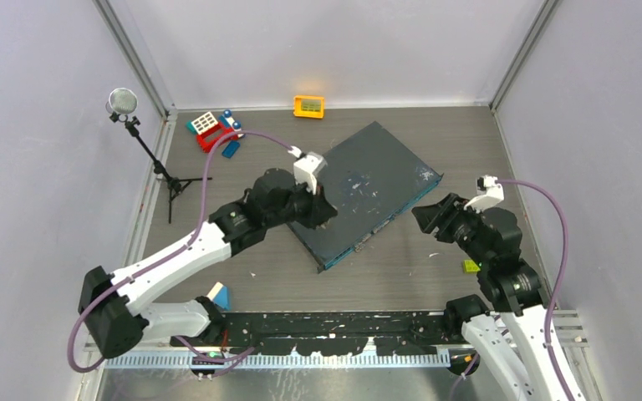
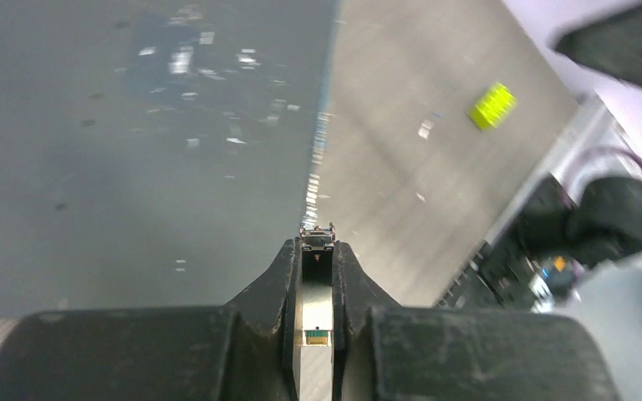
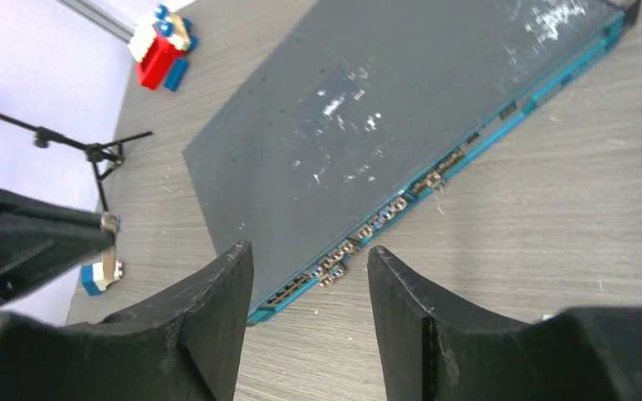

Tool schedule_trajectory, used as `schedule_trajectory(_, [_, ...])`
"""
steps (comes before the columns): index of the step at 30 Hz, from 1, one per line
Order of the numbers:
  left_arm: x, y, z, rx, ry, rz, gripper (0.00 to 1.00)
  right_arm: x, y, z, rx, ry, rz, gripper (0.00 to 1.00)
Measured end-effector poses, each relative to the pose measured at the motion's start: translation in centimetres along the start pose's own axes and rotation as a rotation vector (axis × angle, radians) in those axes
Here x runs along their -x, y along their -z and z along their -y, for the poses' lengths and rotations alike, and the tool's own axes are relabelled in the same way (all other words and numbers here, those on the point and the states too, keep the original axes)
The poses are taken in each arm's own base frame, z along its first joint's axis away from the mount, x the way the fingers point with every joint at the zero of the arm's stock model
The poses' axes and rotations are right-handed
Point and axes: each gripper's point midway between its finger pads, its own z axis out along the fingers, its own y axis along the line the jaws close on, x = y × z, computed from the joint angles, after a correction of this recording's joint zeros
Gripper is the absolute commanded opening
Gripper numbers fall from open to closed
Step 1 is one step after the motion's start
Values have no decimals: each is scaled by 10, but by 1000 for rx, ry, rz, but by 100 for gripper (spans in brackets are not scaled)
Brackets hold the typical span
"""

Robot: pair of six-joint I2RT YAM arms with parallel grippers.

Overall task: Insert the plug into the switch port
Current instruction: Pick up the plug from the corner of the board.

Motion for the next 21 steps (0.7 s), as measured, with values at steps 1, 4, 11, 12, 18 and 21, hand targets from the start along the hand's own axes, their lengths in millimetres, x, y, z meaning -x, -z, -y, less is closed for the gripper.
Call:
schedule_trajectory(1, [-3,5,13,-48,-32,-3,0,2,4,-5,27,8,16,59])
schedule_trajectory(4, [-8,21,44,-177,-104,1,0,8,14,-17,109,30,69,64])
schedule_trajectory(11, [-5,42,70,-335,-145,76,0,6,29,-41,326,57,192,78])
schedule_trajectory(12, [-4,43,71,-343,-144,89,0,4,31,-44,356,54,205,80])
schedule_trajectory(18, [14,49,88,-431,-110,197,0,9,42,-77,603,-4,284,81])
schedule_trajectory(21, [27,55,98,-480,-122,254,0,15,47,-96,710,-35,276,77])
